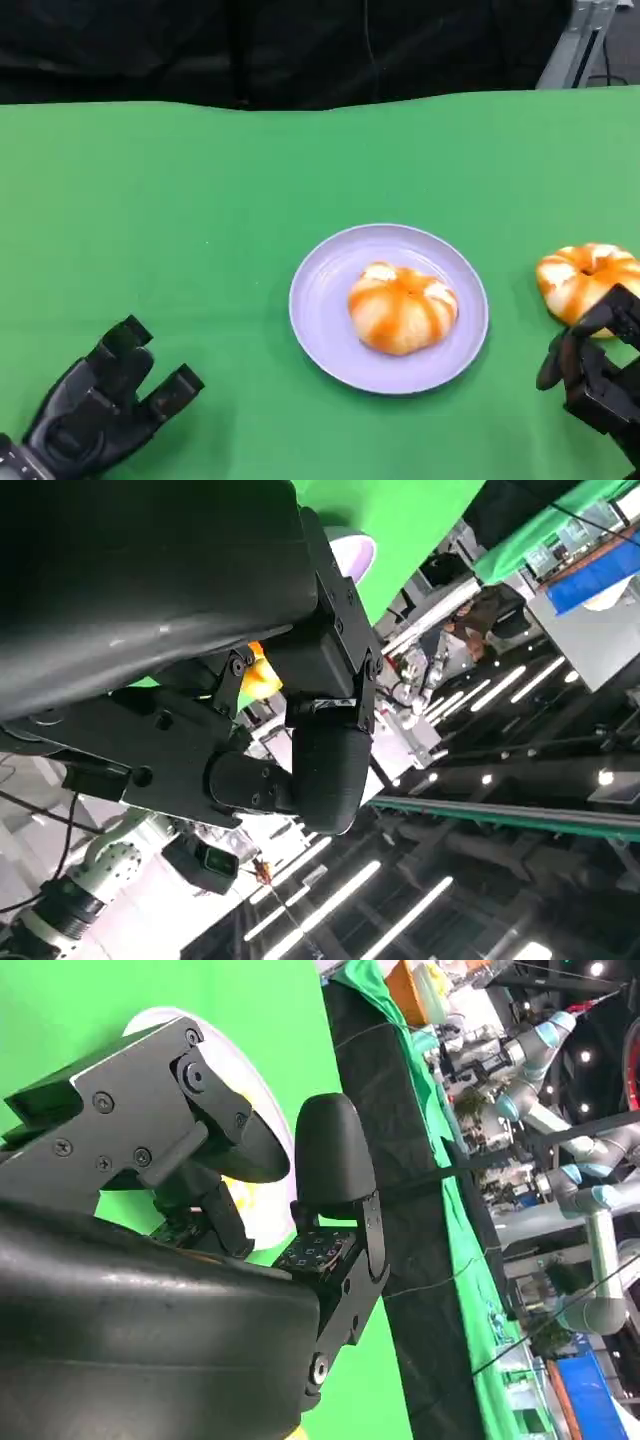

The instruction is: Grasp the bread from the table and place it into the plate.

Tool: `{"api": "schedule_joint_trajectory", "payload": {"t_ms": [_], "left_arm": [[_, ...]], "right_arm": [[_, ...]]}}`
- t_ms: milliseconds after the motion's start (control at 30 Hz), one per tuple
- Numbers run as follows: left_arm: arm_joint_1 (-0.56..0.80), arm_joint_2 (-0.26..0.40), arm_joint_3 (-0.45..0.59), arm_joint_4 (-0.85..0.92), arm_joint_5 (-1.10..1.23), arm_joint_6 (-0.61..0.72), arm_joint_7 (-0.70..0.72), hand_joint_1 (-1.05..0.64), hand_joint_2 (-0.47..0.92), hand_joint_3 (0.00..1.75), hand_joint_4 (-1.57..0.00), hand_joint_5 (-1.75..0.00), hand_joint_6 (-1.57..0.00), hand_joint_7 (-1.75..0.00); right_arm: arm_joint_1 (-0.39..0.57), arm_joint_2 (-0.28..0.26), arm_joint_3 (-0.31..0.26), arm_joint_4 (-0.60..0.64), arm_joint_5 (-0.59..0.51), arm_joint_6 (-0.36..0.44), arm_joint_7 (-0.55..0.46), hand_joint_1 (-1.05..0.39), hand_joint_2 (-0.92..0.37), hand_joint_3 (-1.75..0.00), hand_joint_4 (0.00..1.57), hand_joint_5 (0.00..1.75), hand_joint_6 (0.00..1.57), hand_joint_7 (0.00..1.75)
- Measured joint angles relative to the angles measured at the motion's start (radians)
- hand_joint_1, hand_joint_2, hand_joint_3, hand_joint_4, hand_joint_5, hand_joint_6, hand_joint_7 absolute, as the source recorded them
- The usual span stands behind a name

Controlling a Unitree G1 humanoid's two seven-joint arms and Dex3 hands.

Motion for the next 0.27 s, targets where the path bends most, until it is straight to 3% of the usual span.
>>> {"api": "schedule_joint_trajectory", "payload": {"t_ms": [267], "left_arm": [[-0.002,0.0,0.001,0.002,0.01,-0.009,-0.001,-0.21,0.91,0.05,-0.78,-1.75,-0.99,-1.21]], "right_arm": [[0.002,0.0,0.0,0.0,0.002,0.0,0.0,-0.08,-0.5,-1.26,0.85,1.75,0.75,1.57]]}}
